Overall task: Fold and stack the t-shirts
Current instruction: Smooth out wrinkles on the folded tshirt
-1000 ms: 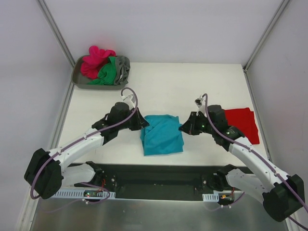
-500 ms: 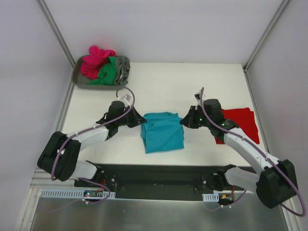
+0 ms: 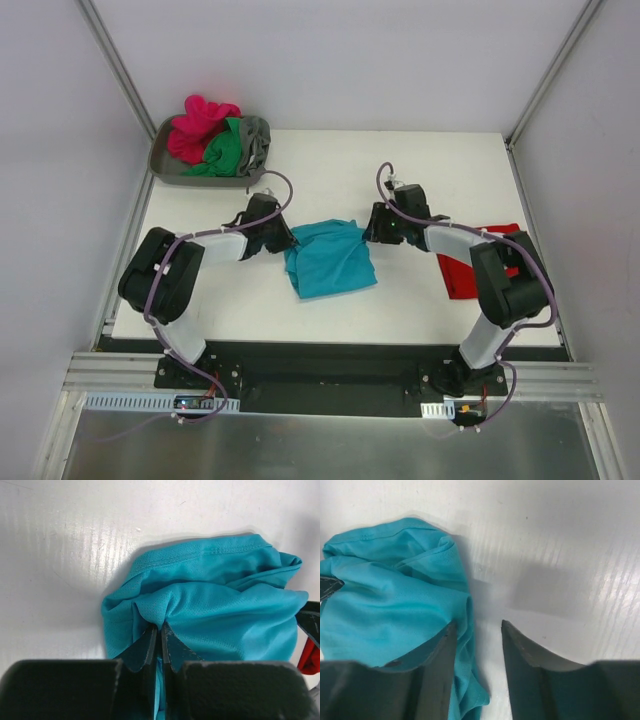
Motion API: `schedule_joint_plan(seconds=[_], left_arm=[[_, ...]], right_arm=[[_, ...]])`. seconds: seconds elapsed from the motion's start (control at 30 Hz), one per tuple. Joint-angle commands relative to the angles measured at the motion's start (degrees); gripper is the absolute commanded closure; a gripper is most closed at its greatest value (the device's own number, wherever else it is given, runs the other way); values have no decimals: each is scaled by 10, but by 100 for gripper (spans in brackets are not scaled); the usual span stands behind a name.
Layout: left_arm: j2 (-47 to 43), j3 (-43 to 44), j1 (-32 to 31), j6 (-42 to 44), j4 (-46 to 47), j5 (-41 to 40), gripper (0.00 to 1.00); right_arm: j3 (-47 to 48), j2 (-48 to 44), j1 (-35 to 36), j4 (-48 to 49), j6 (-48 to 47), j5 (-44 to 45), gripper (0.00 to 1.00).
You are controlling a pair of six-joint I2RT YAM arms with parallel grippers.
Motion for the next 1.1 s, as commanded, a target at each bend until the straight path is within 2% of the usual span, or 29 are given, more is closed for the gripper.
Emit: schedule_joint_plan(seconds=[0.0,0.13,0.17,0.23,0.33,0.37,0.5,0.67,0.77,0.97,1.03,1.07], left_arm=[[-5,31,5,31,-39,-3,91],[-58,23,5,40,-49,-1,64],[-79,18,5,42,-53,-7,52],[-127,5,5,44,-62,-19,38],[-188,-21,5,43,-79,-34,8],[-204,-34,5,42,-81,-34,1],[-225,-62,4,59,-85,3,1],[-176,-71,5,124,-77,97,1],[-151,-82,4,126,-54,121,1],[-81,-76,3,114,-57,101,1],[-50,-63,3,114,-61,105,1],[-36,-56,3,113,-64,105,5]], right_arm=[[35,-25,-3,18,-17,-16,37],[38,-80,-4,-30,-21,-9,14],[33,-100,-3,-40,-21,-11,6],[18,-150,-4,-61,-16,-10,4],[-27,-213,-4,-54,-1,-4,4],[-43,-223,-5,-48,9,-4,4],[-64,-204,-8,-25,-4,-70,4],[-17,-100,-8,-40,-2,-173,4],[18,-41,1,-70,-8,-164,4],[52,38,14,-78,8,-147,1],[51,51,23,-79,13,-150,5],[49,54,28,-80,13,-151,7]])
